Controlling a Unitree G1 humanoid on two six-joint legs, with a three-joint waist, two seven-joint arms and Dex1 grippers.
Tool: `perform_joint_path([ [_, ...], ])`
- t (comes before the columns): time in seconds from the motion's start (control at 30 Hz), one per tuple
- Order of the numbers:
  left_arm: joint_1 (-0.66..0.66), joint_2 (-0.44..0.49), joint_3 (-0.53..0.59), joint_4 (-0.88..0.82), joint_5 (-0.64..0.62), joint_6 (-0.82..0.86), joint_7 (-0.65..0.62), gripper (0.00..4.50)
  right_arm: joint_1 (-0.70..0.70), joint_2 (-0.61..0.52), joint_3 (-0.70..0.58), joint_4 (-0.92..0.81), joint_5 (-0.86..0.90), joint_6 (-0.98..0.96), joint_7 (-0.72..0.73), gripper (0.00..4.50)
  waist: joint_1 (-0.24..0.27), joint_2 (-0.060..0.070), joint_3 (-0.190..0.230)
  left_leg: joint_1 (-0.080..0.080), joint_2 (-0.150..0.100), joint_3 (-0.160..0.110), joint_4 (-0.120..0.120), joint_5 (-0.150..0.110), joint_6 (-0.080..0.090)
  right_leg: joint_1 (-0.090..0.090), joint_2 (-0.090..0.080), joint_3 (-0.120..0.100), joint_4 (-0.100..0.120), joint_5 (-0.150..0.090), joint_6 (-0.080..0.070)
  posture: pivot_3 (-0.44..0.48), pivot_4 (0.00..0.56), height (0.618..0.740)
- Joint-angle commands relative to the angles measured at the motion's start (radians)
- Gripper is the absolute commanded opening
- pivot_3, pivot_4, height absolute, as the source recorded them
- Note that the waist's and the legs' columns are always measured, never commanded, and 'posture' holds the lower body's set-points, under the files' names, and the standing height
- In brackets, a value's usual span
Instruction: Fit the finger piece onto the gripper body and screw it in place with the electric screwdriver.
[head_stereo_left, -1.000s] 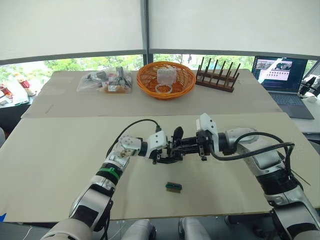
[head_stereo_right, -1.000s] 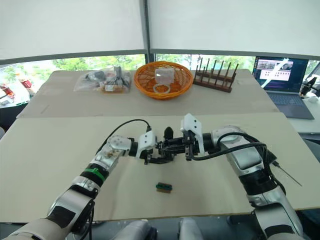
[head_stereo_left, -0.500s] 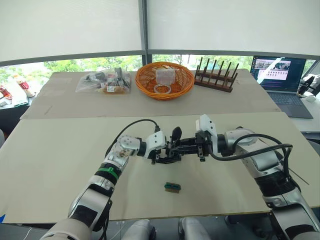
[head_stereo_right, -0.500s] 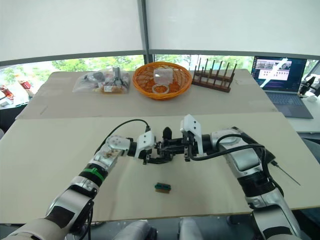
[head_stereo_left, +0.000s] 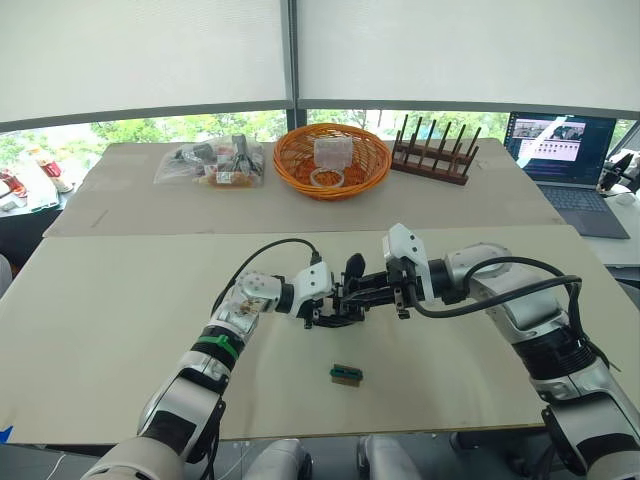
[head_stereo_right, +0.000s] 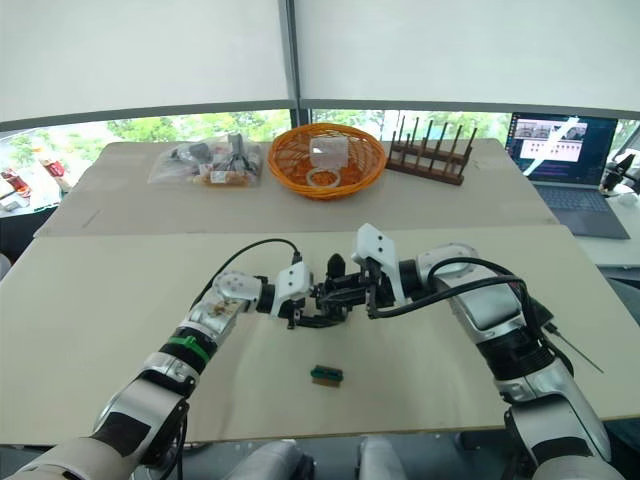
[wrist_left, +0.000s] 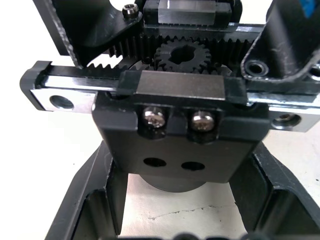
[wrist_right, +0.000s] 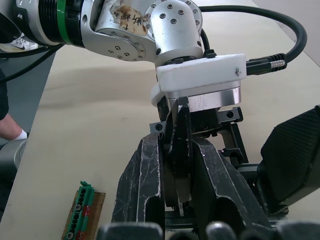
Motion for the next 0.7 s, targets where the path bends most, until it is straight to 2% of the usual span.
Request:
perform_joint_path([
  [0.03, -0.034, 0.012, 0.038, -0.041, -0.032, -0.016, -0.004, 2.28, 0.1, -0.062, 0.11, 0.092, -0.128, 0.11, -0.025, 0.33, 0.0, 0.0, 0.0, 0.0, 0.0, 0.0, 0.0, 0.0, 0.0, 0.0, 0.0, 0.0, 0.0, 0.0, 0.0, 0.0, 0.15, 0.74],
  [0.27, -0.039, 0.012, 0.038, -0.034, -0.031, -0.019, -0.005, 2.28, 0.088, -0.018, 0.027, 0.023, -0.109, 0.049, -0.112, 0.33, 0.0, 0.0, 0.0, 0.0, 0.0, 0.0, 0.0, 0.0, 0.0, 0.0, 0.0, 0.0, 0.0, 0.0, 0.001, 0.0, 0.15, 0.74],
  [0.33, -0.042, 0.011, 0.038, -0.027, -0.029, -0.022, -0.006, 2.28, 0.061, -0.004, -0.029, -0.037, -0.047, 0.097, -0.13, 1.38, 0.0, -0.001, 0.001, -0.002, 0.0, 0.0, 0.0, 0.0, 0.0, 0.0, 0.0, 0.0, 0.0, -0.005, 0.008, 0.0, 0.15, 0.74],
  [0.4, -0.046, 0.009, 0.038, -0.02, -0.029, -0.025, -0.007, 2.28, 0.038, -0.012, -0.071, -0.112, -0.001, 0.141, -0.127, 2.05, 0.0, 0.001, 0.005, -0.008, 0.0, 0.0, 0.0, 0.001, -0.001, -0.004, 0.0, 0.0, 0.001, -0.003, 0.005, 0.0, 0.15, 0.74],
  [0.43, -0.047, 0.006, 0.038, -0.017, -0.029, -0.027, -0.008, 2.28, 0.032, -0.026, -0.089, -0.152, 0.02, 0.161, -0.118, 2.37, 0.0, 0.002, 0.005, -0.015, -0.001, 0.0, 0.001, 0.002, -0.002, -0.011, -0.001, 0.001, 0.002, 0.002, -0.002, 0.0, 0.15, 0.74],
  [0.5, -0.049, 0.001, 0.036, -0.01, -0.03, -0.03, -0.009, 2.28, 0.021, -0.052, -0.126, -0.22, 0.055, 0.193, -0.106, 3.09, 0.001, 0.002, 0.005, -0.025, -0.001, 0.0, 0.003, 0.007, 0.0, -0.021, 0.0, 0.001, 0.004, 0.004, -0.005, 0.0, 0.15, 0.74],
  [0.57, -0.051, -0.006, 0.034, -0.004, -0.03, -0.034, -0.01, 2.28, 0.016, -0.077, -0.158, -0.259, 0.077, 0.215, -0.105, 3.76, 0.001, 0.002, 0.005, -0.037, -0.001, 0.0, 0.005, 0.012, -0.009, -0.034, 0.0, 0.001, 0.006, 0.005, -0.007, 0.0, 0.15, 0.74],
  [0.7, -0.057, -0.019, 0.03, 0.02, -0.027, -0.047, -0.006, 2.28, 0.012, -0.137, -0.248, -0.333, 0.153, 0.267, -0.084, 3.78, 0.005, 0.002, 0.006, -0.042, -0.001, 0.0, 0.006, 0.012, -0.008, -0.037, -0.001, 0.001, 0.004, 0.006, -0.008, 0.0, 0.15, 0.74],
])
